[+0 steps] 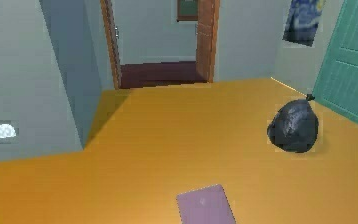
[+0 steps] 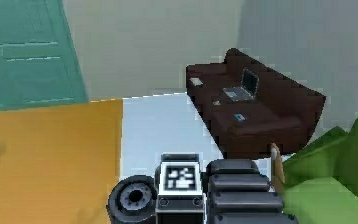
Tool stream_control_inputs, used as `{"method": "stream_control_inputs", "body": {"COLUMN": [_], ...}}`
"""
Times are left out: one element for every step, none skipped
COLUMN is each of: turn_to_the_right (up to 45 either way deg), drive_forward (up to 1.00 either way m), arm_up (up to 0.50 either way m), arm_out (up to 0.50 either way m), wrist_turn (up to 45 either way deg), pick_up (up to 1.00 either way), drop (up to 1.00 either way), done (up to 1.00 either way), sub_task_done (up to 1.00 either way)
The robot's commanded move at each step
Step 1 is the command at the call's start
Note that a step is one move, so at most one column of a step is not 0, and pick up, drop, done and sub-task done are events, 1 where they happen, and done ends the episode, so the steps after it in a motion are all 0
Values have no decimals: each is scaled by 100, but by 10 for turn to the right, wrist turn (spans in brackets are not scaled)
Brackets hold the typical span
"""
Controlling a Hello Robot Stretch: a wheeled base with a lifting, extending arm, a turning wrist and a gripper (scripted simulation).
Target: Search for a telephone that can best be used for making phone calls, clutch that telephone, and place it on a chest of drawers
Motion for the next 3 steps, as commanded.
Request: {"method": "stream_control_inputs", "body": {"turn_to_the_right": [-60, 0, -30], "drive_forward": [0, 100, 0], "arm_up": [0, 0, 0], "arm_out": [0, 0, 0], "wrist_turn": [0, 0, 0], "pick_up": [0, 0, 0], "drop": [0, 0, 0], "done": [0, 0, 0], "sub_task_done": [0, 0, 0]}}
